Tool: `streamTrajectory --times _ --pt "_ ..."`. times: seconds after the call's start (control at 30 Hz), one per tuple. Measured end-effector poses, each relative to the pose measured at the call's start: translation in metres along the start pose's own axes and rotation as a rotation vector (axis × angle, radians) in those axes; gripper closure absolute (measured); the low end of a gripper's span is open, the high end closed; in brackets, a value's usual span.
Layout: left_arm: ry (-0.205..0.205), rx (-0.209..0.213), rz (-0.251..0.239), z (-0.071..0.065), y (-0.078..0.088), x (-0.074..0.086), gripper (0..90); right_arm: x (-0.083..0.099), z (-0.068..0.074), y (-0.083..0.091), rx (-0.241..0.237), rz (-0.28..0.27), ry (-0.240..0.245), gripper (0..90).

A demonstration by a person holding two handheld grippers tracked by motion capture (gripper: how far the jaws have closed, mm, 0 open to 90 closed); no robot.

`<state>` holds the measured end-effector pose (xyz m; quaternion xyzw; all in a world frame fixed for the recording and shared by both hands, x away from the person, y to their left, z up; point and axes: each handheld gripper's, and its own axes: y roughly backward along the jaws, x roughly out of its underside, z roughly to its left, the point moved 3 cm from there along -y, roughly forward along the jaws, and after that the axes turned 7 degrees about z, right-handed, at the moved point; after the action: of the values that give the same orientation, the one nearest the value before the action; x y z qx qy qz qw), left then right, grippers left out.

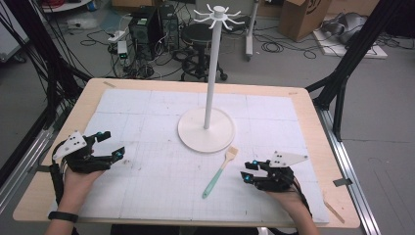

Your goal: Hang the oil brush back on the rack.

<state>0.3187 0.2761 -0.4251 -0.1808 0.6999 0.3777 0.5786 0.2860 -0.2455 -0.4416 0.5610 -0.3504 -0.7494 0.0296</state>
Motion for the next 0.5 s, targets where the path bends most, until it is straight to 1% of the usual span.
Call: streamTrajectory --times 0.03,0.07,0.13,0.17,0.2,0.23,0.27,0.3,0.33,0.37,0.4,0.43,0.47,0.5 --pt "0.001 0.0 0.0 0.0 0.0 0.0 16.7 0.0 0.0 0.0 0.0 0.0 0.0 60.2" --pt "0.003 -0.001 0.0 0.001 0.0 0.0 16.7 -0.002 0.008 -0.01 -0.025 0.032 0.03 65.1" --pt "0.003 -0.001 -0.001 0.001 0.0 0.0 16.7 -0.004 0.015 -0.018 -0.052 0.057 0.055 69.3" --pt "0.003 -0.001 -0.001 0.001 0.0 0.0 16.7 -0.004 0.015 -0.018 -0.052 0.057 0.055 69.3" --pt "0.001 0.001 0.0 0.0 0.0 0.0 16.7 -0.006 0.022 -0.026 -0.074 0.079 0.079 75.3" --pt "0.001 0.001 0.0 0.0 0.0 0.0 16.8 -0.006 0.022 -0.026 -0.074 0.079 0.079 75.3" --pt "0.001 0.002 0.001 0.0 0.0 0.001 16.8 -0.008 0.027 -0.034 -0.091 0.105 0.098 80.2" --pt "0.001 0.002 0.002 0.0 0.0 0.001 16.8 -0.008 0.027 -0.034 -0.091 0.105 0.098 80.2" --pt "0.0 0.004 0.003 0.0 -0.001 0.001 16.8 -0.009 0.032 -0.042 -0.107 0.127 0.114 83.6" --pt "0.0 0.004 0.003 0.0 -0.001 0.001 16.8 -0.009 0.032 -0.042 -0.107 0.127 0.114 83.6" --pt "-0.003 0.003 0.006 0.0 -0.001 0.001 16.8 -0.01 0.036 -0.049 -0.12 0.149 0.129 88.2" --pt "-0.003 0.003 0.006 0.0 -0.001 0.001 16.9 -0.01 0.036 -0.049 -0.12 0.149 0.129 88.2" --pt "-0.003 0.004 0.007 0.0 -0.001 0.001 16.9 -0.012 0.04 -0.056 -0.129 0.167 0.144 89.5" --pt "-0.003 0.004 0.007 0.0 -0.001 0.001 16.9 -0.012 0.04 -0.056 -0.129 0.167 0.144 89.5"
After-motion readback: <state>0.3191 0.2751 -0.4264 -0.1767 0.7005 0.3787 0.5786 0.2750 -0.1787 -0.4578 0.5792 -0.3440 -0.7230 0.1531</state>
